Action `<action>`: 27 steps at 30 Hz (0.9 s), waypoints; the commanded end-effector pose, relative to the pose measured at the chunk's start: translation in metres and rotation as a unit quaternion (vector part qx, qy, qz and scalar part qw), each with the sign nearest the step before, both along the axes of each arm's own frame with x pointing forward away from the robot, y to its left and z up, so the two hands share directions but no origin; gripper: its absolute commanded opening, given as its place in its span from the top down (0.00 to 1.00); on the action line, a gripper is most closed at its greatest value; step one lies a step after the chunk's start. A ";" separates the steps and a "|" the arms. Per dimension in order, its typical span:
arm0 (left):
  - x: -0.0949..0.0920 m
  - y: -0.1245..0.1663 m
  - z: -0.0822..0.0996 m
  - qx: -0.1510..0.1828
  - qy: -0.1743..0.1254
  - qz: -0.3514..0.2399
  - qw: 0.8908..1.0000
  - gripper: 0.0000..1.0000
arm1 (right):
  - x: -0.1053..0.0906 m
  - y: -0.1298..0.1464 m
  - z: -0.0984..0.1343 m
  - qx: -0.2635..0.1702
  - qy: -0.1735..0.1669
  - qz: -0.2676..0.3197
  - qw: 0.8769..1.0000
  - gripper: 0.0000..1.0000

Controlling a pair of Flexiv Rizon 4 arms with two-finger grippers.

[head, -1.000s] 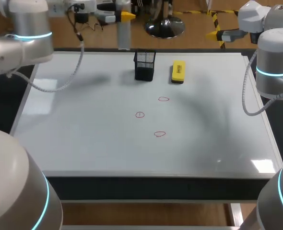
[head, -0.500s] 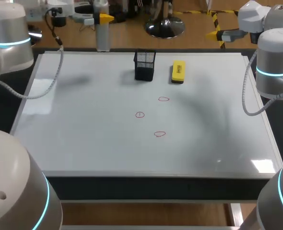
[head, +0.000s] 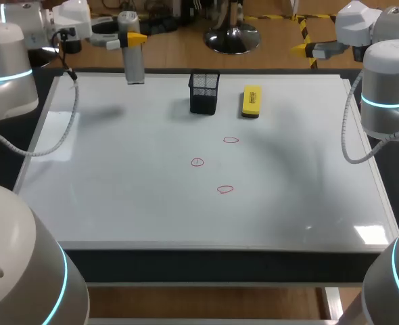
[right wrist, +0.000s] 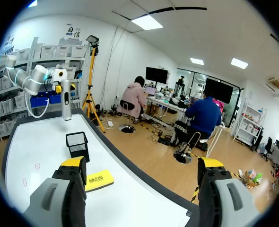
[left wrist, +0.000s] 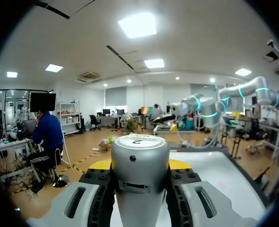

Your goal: Pick up the inspection probe, press it on each red-marked spot on the whiteboard one by one, put down the probe, pick up the eraser, and wipe off all the red marks.

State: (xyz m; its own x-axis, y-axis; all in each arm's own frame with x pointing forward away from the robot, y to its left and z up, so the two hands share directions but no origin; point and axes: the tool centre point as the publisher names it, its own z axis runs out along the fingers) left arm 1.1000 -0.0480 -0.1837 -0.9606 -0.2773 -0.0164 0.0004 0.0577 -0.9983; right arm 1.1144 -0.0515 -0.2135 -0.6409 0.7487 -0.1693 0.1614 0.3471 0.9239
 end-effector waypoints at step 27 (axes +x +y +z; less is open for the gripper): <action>-0.001 0.006 -0.002 -0.002 -0.001 0.004 1.000 1.00 | 0.017 0.024 -0.007 -0.196 0.036 0.195 0.960 0.00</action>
State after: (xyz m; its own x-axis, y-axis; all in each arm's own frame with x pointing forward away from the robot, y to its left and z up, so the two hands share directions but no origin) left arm 1.0989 -0.0418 -0.1865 -0.9585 -0.2847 -0.0165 0.0007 0.0556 -0.9985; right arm 1.1236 -0.0285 -0.2249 -0.7709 0.5291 -0.3546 0.0124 0.5691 0.8222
